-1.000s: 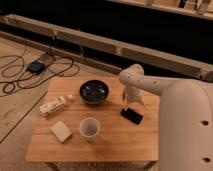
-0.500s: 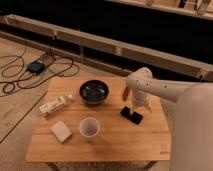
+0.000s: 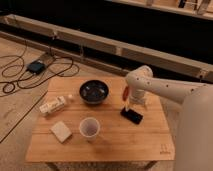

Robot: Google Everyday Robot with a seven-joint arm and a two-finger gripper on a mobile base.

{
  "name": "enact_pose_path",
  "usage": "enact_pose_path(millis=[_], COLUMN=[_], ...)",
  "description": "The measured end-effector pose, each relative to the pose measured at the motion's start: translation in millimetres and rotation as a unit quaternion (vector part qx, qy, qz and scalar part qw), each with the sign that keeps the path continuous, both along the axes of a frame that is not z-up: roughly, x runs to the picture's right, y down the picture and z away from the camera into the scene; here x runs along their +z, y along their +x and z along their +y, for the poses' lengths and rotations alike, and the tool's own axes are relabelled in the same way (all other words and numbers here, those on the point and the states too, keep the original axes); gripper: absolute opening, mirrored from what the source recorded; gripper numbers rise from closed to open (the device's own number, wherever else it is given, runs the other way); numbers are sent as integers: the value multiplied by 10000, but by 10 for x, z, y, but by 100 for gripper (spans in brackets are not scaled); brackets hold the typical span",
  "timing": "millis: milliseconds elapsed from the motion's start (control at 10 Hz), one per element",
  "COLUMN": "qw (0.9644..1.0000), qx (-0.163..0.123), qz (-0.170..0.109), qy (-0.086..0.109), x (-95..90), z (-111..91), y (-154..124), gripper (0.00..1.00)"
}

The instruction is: Push the eraser across the table

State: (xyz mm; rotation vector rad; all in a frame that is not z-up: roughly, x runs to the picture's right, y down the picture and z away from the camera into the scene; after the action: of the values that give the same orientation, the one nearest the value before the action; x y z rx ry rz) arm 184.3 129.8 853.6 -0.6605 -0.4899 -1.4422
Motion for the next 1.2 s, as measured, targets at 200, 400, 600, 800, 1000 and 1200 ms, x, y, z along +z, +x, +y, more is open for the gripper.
enact_pose_path(millis=[200, 400, 600, 800, 1000, 1200], qw=[9998, 9994, 9992, 9989, 9988, 9988], qx=[-26, -104, -185, -257, -273, -262], qz=[-174, -312, -362, -365, -325, -267], qy=[46, 54, 2, -107, -229, -327], x=[113, 282, 411, 545, 614, 610], z=[-67, -140, -162, -137, -66, -4], y=[-128, -223, -234, -188, -112, -38], gripper=[71, 71, 71, 71, 71, 71])
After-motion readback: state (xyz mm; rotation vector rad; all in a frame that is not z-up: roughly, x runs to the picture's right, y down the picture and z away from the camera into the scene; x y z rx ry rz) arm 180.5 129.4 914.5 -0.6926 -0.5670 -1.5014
